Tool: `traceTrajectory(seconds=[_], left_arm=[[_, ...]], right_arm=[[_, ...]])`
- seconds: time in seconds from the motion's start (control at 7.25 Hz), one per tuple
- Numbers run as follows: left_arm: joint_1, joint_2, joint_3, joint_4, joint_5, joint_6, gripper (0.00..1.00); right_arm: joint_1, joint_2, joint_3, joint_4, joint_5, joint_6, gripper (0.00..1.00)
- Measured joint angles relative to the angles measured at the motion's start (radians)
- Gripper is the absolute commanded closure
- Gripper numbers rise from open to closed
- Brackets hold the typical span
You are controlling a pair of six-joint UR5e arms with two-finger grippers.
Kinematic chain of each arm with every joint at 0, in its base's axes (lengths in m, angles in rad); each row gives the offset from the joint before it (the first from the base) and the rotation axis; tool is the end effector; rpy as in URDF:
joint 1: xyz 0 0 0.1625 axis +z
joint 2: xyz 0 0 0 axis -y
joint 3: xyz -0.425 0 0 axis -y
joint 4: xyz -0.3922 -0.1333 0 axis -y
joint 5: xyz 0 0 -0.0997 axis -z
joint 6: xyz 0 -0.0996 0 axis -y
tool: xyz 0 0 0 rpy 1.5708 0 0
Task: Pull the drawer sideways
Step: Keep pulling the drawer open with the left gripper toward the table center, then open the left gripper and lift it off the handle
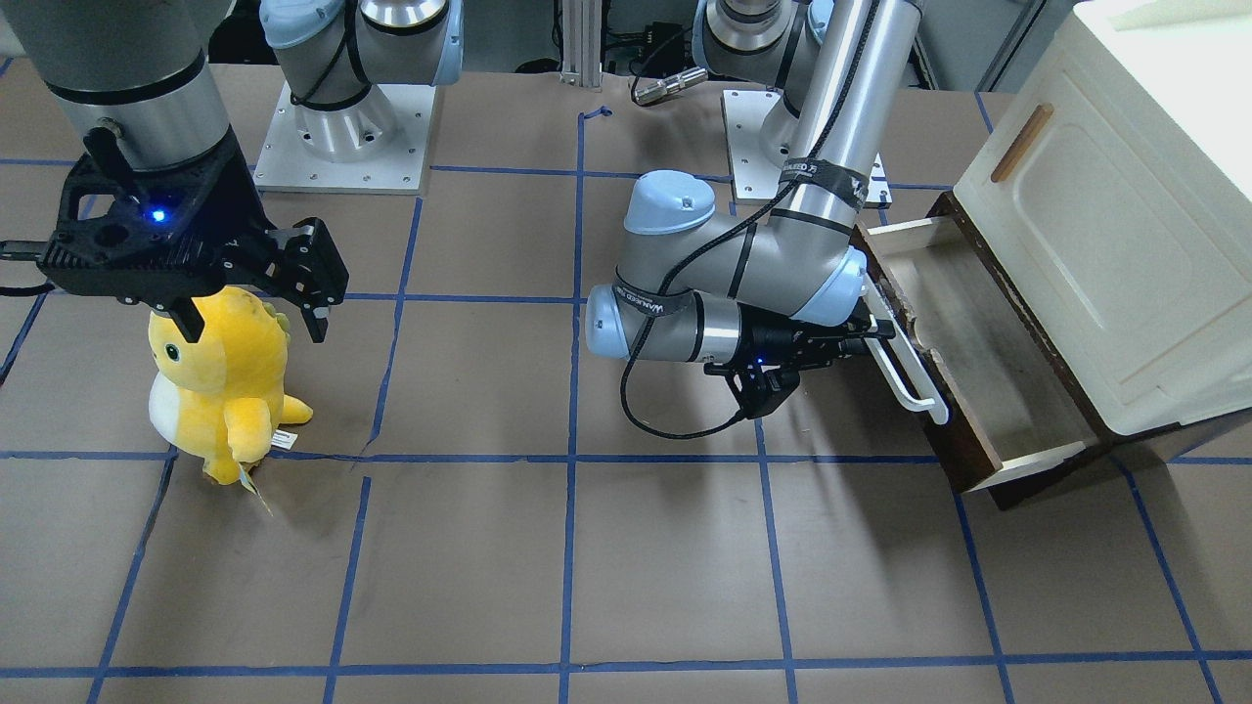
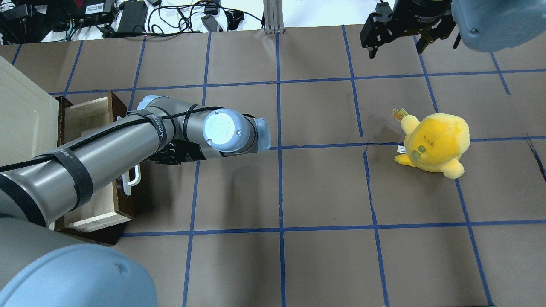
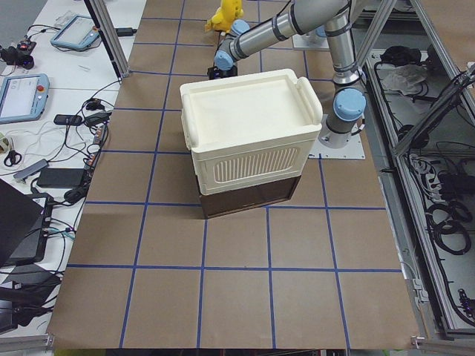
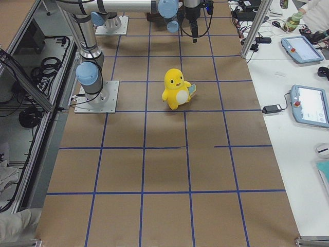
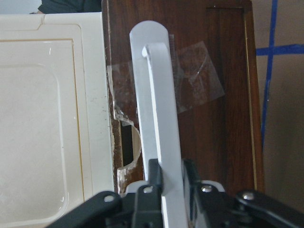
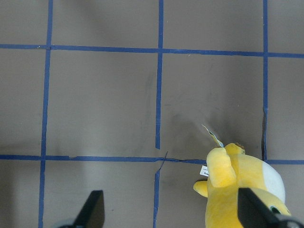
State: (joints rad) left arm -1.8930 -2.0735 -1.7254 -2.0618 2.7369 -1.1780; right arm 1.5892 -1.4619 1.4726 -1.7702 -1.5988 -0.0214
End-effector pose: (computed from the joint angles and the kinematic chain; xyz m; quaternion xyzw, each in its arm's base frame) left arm -0.2044 -0.4804 0.1883 -0.0188 0.7618 0.0166 0.6473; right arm 0.1407 -0.5525 0.5017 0.0185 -0.9953 0.0942 0.0141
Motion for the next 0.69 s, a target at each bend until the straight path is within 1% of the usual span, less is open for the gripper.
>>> traceTrajectory(seconds=[0.14,0.41,0.69], left_arm=[[-0.001,0.014,0.012,0.004,-0.031,0.023,0.0],[-0.007,0.061,0.072,0.013,-0.136,0.121,0.0],[-0.008,0.15,0.113,0.018,-0.246,0.254,0.0]], right_arm=[[0.0,0.0,0.0,0.0,0.0,0.0,0.0],[0.0,0.0,0.0,0.0,-0.001,0.0,0.0],[0.0,0.0,0.0,0.0,0.0,0.0,0.0]])
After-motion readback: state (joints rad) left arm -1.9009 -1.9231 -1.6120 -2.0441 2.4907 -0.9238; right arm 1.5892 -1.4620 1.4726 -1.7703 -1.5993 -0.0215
